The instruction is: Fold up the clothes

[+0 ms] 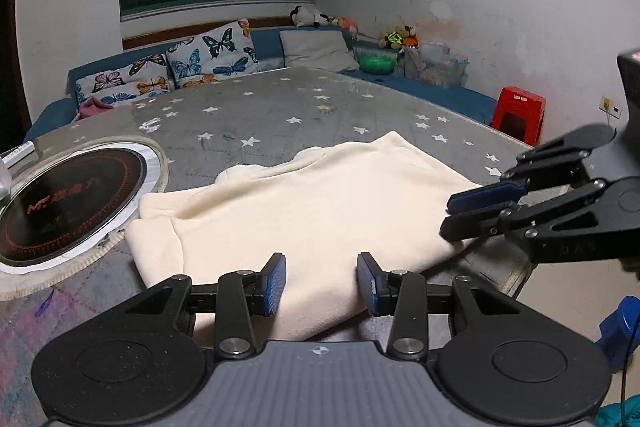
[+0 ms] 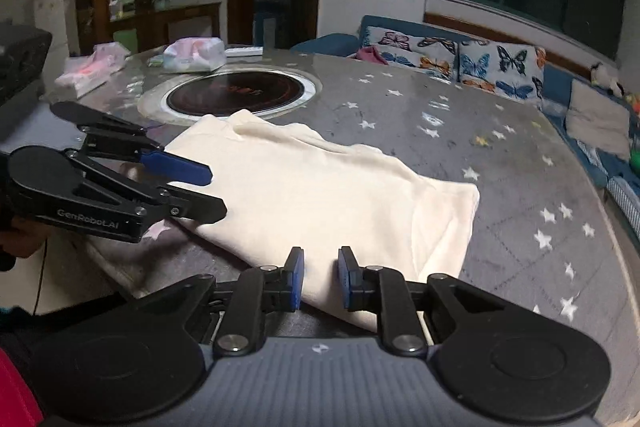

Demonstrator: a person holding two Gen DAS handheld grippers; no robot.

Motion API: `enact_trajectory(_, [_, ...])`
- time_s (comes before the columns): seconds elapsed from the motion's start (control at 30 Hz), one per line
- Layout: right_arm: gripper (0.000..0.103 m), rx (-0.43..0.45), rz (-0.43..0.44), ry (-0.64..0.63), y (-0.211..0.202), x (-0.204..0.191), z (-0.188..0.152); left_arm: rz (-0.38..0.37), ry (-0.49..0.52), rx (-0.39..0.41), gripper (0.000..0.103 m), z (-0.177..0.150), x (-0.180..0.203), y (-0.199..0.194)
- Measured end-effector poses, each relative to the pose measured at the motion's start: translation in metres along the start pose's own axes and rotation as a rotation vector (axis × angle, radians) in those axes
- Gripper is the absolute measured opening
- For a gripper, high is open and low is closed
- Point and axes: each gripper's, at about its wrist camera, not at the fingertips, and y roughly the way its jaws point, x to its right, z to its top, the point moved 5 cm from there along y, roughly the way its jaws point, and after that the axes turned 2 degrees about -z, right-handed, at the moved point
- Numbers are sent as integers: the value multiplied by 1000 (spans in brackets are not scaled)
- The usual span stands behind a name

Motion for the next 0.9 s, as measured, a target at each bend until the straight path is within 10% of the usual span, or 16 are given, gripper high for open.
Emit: enact_trajectory(0.9, [18, 26, 133, -130, 32, -53, 35, 125, -156, -6, 49, -12, -44, -24])
